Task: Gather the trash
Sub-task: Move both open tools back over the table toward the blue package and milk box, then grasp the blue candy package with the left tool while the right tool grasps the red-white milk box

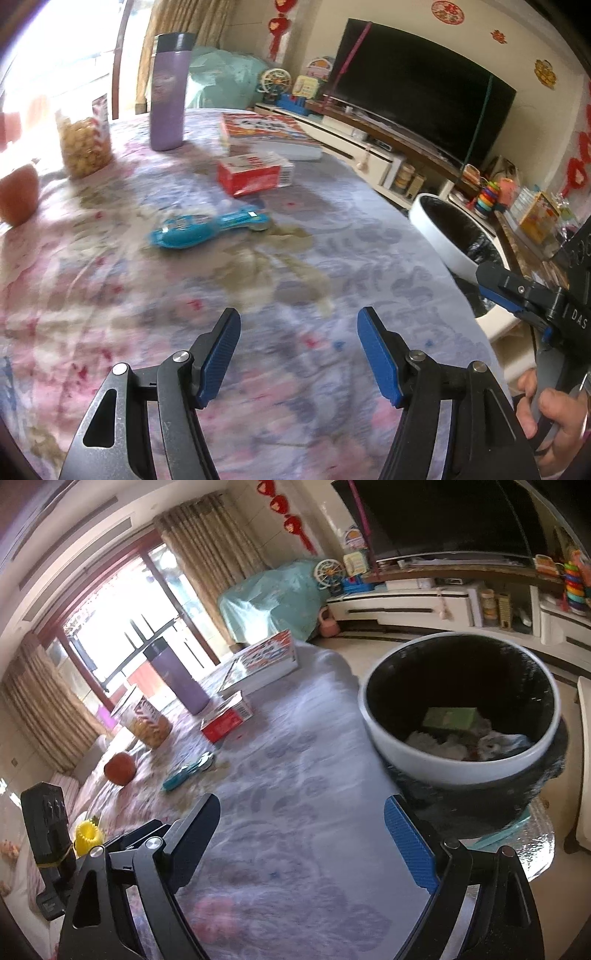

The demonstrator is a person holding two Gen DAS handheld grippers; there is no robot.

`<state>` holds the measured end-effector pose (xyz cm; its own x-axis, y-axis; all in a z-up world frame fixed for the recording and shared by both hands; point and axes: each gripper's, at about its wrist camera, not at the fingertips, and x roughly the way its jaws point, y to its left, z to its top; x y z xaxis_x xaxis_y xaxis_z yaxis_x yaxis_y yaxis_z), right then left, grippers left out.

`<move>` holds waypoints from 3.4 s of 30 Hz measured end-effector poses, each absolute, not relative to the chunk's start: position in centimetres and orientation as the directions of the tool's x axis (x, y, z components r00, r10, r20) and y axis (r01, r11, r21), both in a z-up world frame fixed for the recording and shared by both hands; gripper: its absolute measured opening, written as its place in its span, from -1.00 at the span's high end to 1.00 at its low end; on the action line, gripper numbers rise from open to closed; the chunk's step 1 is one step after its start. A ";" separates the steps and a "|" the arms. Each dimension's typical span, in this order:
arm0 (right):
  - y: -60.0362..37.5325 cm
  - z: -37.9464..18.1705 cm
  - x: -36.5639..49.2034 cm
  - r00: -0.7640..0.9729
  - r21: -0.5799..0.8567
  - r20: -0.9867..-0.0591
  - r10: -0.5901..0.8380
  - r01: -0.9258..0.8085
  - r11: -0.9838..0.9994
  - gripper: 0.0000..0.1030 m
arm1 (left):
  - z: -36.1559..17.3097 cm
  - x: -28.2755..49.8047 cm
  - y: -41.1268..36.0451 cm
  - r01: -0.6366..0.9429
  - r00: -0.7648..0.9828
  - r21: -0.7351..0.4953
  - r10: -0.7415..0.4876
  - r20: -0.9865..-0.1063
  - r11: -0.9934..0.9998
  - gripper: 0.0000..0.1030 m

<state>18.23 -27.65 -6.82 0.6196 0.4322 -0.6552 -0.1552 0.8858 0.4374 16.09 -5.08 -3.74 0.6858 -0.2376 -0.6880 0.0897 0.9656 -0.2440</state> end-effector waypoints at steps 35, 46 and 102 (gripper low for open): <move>-20.4 -8.6 25.3 0.530 0.439 -0.676 0.512 -0.268 0.858 -0.78 | -6.3 27.7 -0.4 0.192 0.614 -0.019 -0.135 -0.777 0.981 0.11; -15.9 -9.3 29.0 0.496 0.383 -0.695 0.520 -0.357 0.852 -0.78 | -5.8 23.2 4.1 0.040 0.636 -0.162 -0.150 -0.757 0.986 0.80; -8.1 -12.0 37.1 0.497 0.349 -0.793 0.353 -0.105 0.931 -0.64 | -6.1 25.3 6.9 -0.012 0.680 -0.116 -0.077 -0.730 0.993 0.12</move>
